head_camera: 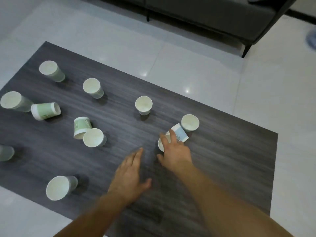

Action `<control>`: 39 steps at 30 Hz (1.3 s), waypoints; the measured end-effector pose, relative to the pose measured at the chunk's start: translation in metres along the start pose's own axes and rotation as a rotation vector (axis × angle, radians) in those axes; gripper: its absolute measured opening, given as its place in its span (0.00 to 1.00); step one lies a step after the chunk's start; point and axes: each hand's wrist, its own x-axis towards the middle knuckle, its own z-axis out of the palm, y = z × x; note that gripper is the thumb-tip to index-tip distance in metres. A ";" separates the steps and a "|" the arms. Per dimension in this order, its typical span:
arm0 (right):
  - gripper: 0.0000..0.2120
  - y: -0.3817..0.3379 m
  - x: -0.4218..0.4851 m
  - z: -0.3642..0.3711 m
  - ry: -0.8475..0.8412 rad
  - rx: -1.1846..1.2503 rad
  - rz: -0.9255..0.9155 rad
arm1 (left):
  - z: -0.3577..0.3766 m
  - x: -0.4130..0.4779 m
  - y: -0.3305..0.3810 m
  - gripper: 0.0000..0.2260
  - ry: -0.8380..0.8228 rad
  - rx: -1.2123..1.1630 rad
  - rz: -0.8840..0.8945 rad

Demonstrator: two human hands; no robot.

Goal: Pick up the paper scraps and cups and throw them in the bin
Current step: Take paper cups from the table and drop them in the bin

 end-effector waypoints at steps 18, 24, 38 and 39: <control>0.27 0.001 -0.001 -0.036 0.228 0.434 -0.128 | 0.018 0.040 -0.008 0.37 0.129 -0.406 -0.024; 0.40 -0.015 0.063 -0.046 0.139 0.052 -0.093 | 0.028 0.018 -0.030 0.40 0.110 -0.409 -0.144; 0.31 -0.020 0.010 -0.024 0.062 0.413 0.133 | -0.021 -0.020 -0.023 0.38 0.136 -0.376 -0.121; 0.32 -0.019 -0.001 -0.031 0.081 0.468 0.157 | -0.030 -0.023 -0.017 0.37 0.140 -0.369 -0.101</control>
